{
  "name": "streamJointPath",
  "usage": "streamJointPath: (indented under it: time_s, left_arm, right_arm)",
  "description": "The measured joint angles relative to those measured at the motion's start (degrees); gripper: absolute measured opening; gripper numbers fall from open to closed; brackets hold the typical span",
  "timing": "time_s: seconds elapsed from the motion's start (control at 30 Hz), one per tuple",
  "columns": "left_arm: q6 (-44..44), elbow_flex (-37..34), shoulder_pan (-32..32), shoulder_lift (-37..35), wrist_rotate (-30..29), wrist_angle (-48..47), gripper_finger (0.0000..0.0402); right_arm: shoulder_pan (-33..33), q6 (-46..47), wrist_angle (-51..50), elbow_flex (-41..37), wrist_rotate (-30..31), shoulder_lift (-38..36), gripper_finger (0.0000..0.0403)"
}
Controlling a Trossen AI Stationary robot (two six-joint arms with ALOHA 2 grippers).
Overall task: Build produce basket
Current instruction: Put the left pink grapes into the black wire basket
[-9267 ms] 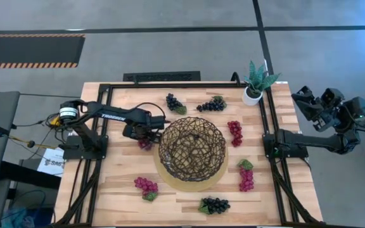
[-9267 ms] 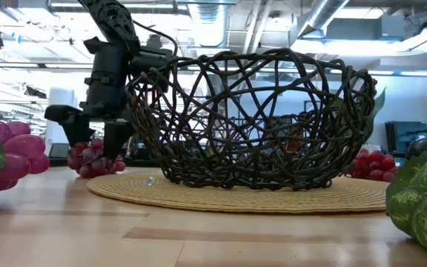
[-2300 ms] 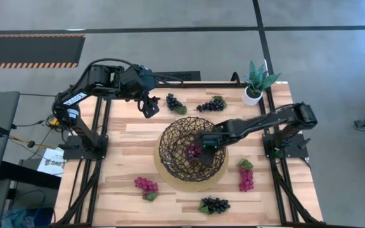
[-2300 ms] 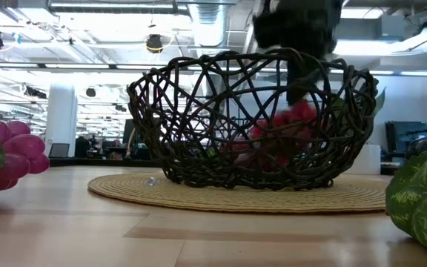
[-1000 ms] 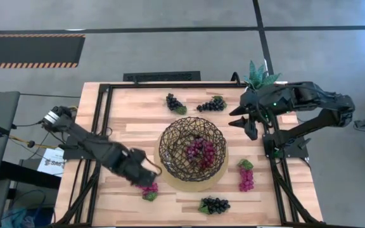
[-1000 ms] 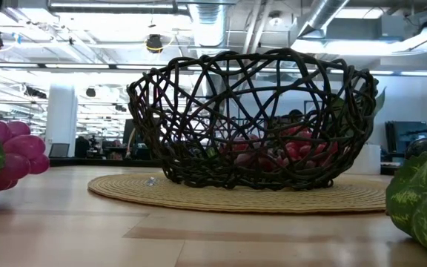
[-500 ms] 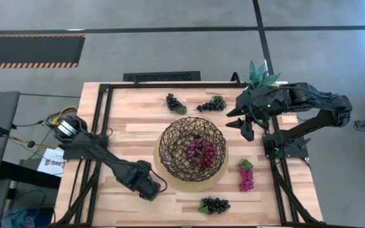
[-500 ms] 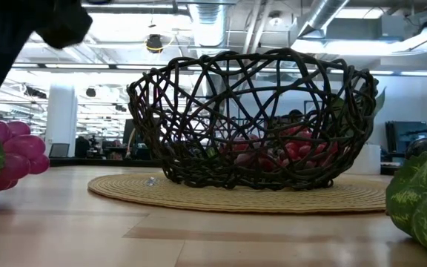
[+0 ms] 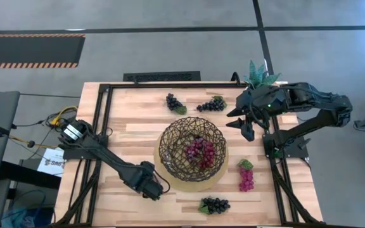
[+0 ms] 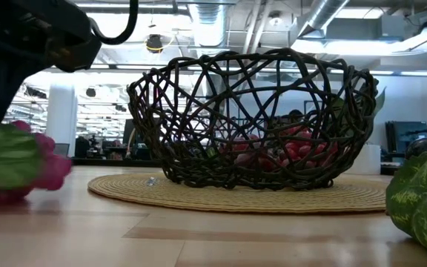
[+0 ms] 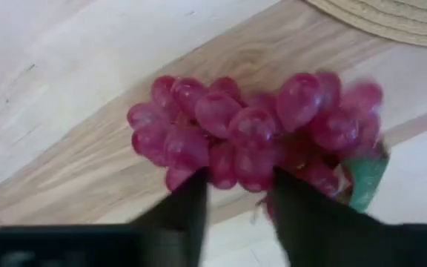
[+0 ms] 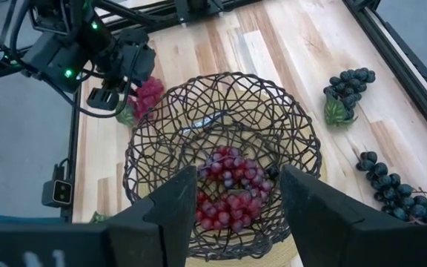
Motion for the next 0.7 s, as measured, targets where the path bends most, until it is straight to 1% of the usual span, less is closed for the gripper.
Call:
streamJointPath:
  time_s: [0.03, 0.07, 0.1, 0.17, 0.3, 0.4, 0.53, 0.6, 0.67, 0.7]
  left_arm:
    - [0.02, 0.00, 0.00, 0.00, -0.08, -0.22, 0.0041]
    - [0.05, 0.00, 0.00, 0.00, -0.66, -0.30, 0.0023]
    - [0.01, 0.01, 0.01, 0.00, -1.49, -0.36, 0.0016]
    - [-0.18, 0.48, 0.03, 0.00, -2.87, -1.29, 0.0013]
    - [-0.02, 3.16, 0.17, -0.02, -4.62, -6.92, 0.0003]
    - [-0.01, 6.68, 0.18, -0.40, -5.11, -14.10, 0.0002]
    - [-0.77, 13.94, 0.14, -0.85, -7.53, -26.06, 0.0000]
    - [-1.59, 18.86, 0.15, -1.12, -9.98, -32.50, 0.0000]
    - [-1.10, 22.51, -0.02, -2.51, -14.34, -32.65, 0.0000]
    - [-0.60, 23.38, -0.01, -4.02, -18.51, -31.99, 0.0000]
  right_arm:
    - [0.00, -0.03, 0.03, 0.00, 0.00, 0.00, 0.0210]
    - [0.00, -0.06, 0.03, 0.00, 0.00, 0.00, 0.0209]
    - [0.00, -0.06, 0.01, 0.00, 0.00, 0.00, 0.0208]
    - [0.00, -0.06, 0.01, 0.00, 0.00, 0.00, 0.0206]
    - [0.00, -0.06, 0.04, 0.00, 0.00, 0.00, 0.0202]
    - [0.00, -0.06, 0.42, 0.00, 0.00, 0.00, 0.0199]
    - [0.00, -0.06, 0.66, 0.00, 0.00, 0.00, 0.0196]
    - [0.00, -0.38, 0.70, 0.00, 0.00, 0.00, 0.0194]
    - [0.00, -1.76, 1.28, 0.00, 0.02, 0.00, 0.0192]
    - [-0.06, -2.84, 1.87, 0.00, 0.02, 0.00, 0.0190]
